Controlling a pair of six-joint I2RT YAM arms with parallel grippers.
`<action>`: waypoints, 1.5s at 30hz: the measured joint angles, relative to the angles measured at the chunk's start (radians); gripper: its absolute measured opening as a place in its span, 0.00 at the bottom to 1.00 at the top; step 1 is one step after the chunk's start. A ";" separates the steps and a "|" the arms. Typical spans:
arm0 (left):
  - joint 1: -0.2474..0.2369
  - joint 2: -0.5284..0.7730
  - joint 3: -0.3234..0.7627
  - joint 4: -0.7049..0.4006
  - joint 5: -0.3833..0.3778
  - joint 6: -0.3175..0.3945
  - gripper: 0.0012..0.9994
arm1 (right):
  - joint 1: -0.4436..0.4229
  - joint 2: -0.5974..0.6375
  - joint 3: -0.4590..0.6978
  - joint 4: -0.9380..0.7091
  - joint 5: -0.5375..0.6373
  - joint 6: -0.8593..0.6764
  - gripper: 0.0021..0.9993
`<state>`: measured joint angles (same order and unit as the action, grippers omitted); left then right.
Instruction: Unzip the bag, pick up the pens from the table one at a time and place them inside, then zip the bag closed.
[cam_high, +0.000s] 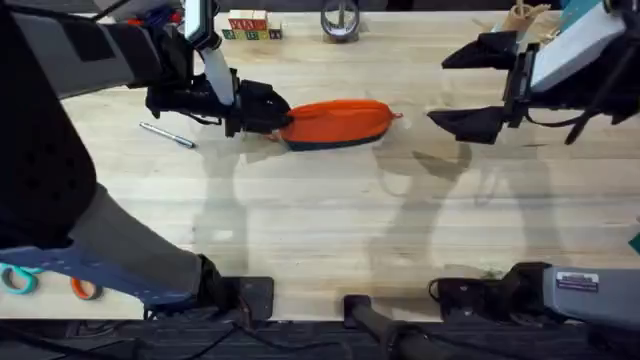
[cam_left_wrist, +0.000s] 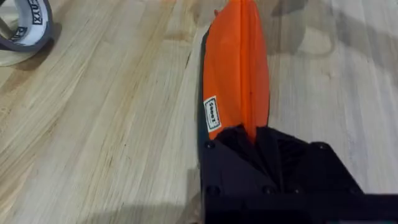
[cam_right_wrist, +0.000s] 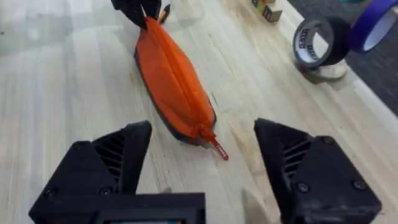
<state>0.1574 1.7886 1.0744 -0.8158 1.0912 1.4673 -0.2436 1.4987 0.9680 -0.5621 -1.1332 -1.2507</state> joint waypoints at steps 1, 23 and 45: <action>0.000 0.000 0.000 0.000 0.000 0.000 0.04 | 0.000 0.015 0.000 0.009 -0.008 -0.001 1.00; 0.000 0.000 0.000 0.000 0.000 0.000 0.04 | 0.008 0.225 0.004 0.264 -0.094 -0.007 0.99; 0.000 0.000 0.000 0.000 0.000 0.000 0.04 | 0.059 0.279 0.008 0.304 -0.031 -0.007 1.00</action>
<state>0.1574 1.7889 1.0744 -0.8158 1.0912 1.4673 -0.1844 1.7773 0.9756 -0.2585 -1.1644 -1.2575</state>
